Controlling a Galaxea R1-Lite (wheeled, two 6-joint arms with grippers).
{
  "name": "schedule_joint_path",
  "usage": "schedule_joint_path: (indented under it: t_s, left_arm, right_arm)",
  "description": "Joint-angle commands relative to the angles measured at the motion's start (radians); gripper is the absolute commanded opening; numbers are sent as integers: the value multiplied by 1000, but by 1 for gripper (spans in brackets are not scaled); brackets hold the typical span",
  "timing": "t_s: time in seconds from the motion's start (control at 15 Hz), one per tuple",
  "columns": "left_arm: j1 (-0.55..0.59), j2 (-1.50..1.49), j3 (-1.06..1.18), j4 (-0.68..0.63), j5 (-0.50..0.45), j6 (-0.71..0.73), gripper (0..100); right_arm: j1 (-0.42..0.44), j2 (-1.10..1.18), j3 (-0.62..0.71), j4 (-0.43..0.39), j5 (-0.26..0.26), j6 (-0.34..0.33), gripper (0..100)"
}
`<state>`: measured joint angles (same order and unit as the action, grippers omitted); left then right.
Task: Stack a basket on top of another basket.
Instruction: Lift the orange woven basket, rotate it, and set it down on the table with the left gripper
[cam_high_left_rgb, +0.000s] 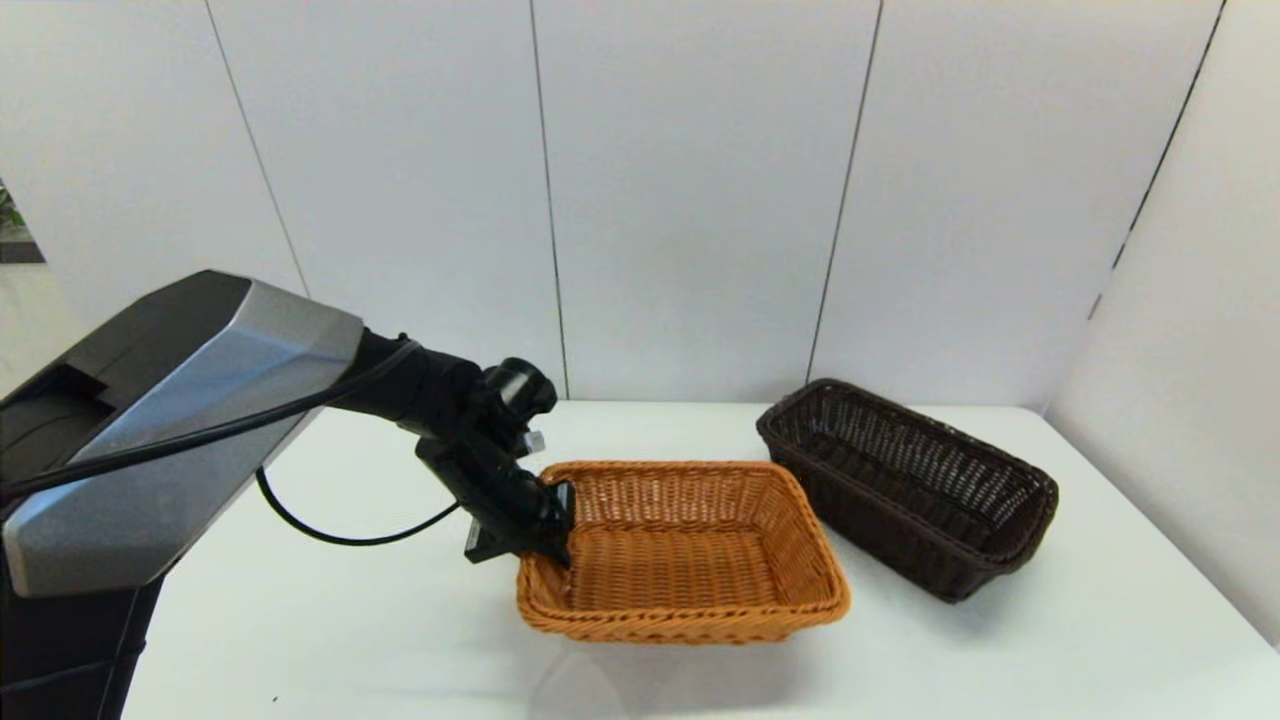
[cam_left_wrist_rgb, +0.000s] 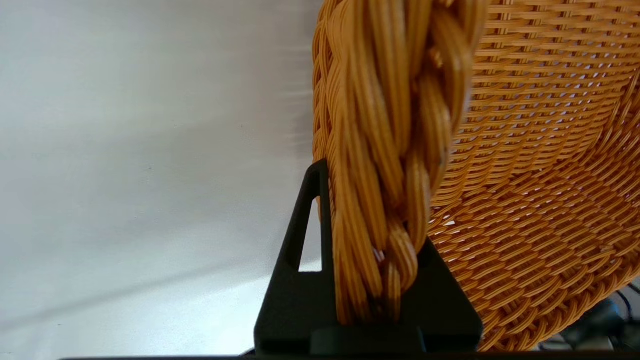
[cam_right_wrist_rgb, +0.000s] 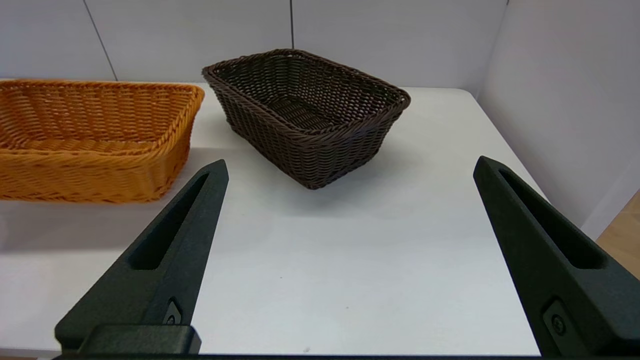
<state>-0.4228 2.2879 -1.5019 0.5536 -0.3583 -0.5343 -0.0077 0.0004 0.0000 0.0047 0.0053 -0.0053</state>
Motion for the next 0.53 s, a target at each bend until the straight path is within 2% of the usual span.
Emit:
schedule_joint_path:
  t_s: [0.07, 0.53]
  left_arm:
    - [-17, 12, -6, 3, 30, -7, 0]
    - [-17, 15, -9, 3, 32, -20, 0]
  right_arm:
    - [0, 0, 0, 0, 1, -1, 100]
    - [0, 0, 0, 0, 1, -1, 100]
